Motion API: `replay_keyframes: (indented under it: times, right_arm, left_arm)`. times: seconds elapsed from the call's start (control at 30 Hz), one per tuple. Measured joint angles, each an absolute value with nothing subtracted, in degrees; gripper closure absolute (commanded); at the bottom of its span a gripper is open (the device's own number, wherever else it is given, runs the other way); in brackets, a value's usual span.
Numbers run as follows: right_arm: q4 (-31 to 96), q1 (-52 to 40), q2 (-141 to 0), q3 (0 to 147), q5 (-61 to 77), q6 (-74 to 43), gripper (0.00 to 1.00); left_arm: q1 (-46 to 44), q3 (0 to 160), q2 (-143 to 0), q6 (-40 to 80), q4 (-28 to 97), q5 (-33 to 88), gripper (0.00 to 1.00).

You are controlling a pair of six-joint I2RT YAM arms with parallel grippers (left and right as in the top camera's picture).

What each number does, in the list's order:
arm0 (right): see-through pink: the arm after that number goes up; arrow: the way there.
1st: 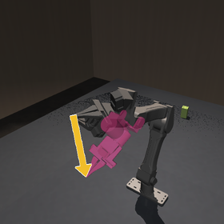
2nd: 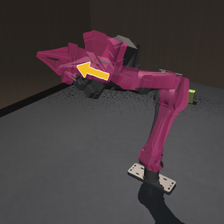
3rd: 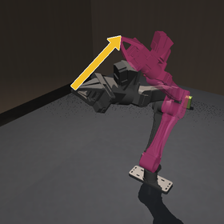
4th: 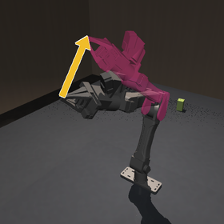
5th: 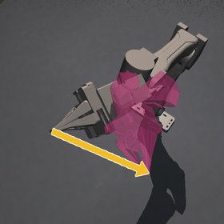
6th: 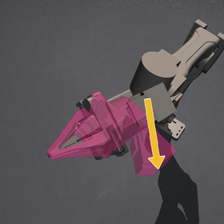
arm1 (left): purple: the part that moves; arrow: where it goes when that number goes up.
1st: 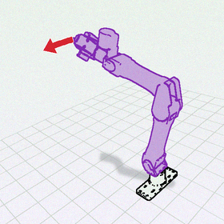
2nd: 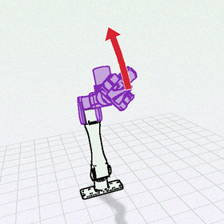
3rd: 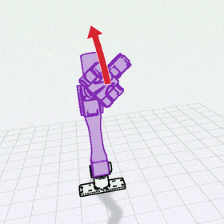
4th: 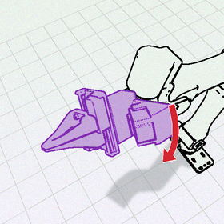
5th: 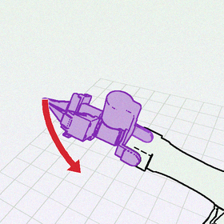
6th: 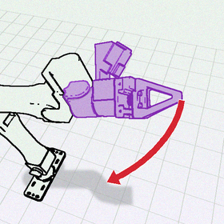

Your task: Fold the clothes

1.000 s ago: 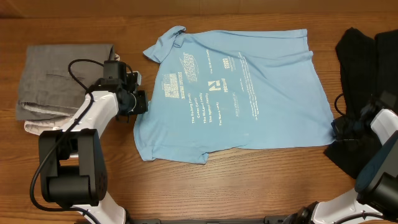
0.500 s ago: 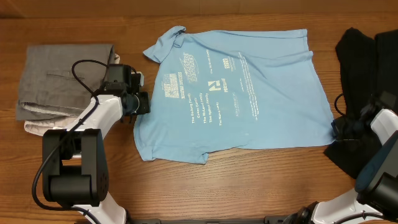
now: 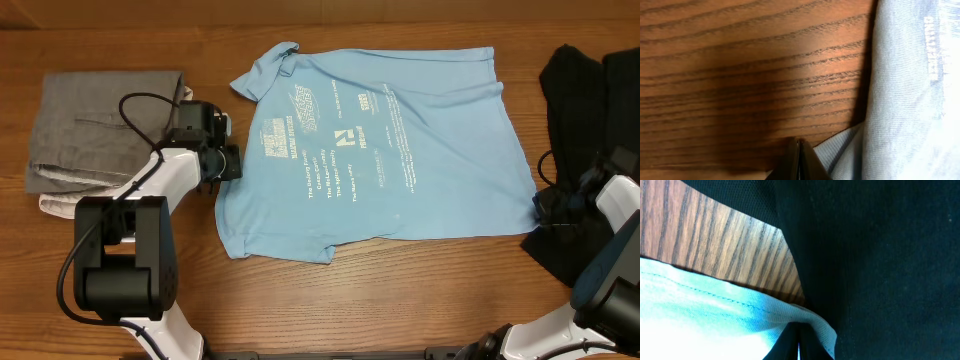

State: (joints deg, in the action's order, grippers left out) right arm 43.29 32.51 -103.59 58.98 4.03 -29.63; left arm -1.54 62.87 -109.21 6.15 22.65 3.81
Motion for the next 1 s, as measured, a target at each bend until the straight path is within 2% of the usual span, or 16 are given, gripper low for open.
replay_keyframes:
  times: [0.3,0.43,0.67,0.77,0.87,1.0]
  right_arm:
    - [43.2,32.5,-103.5,59.0,4.1,-29.6,0.93]
    - [43.2,32.5,-103.5,59.0,4.1,-29.7,0.92]
    - [43.1,32.5,-103.5,59.0,4.3,-29.8,0.90]
    - [43.0,32.5,-103.5,59.0,4.3,-29.8,0.90]
    - [43.1,32.5,-103.5,59.0,4.3,-29.8,0.88]
    - [43.2,32.5,-103.5,59.1,4.9,-29.7,0.76]
  left_arm:
    - [-1.7,64.3,-109.3,18.1,30.7,-12.8,0.96]
    - [0.8,64.2,-109.3,22.2,32.2,-17.2,0.90]
    - [1.4,68.7,-111.0,22.2,38.7,-18.7,0.82]
    - [1.1,74.4,-111.1,22.2,42.3,-18.2,0.82]
    - [1.0,82.5,-111.0,22.2,46.0,-15.2,0.86]
    - [0.4,89.9,-108.9,22.1,53.7,-11.1,0.88]
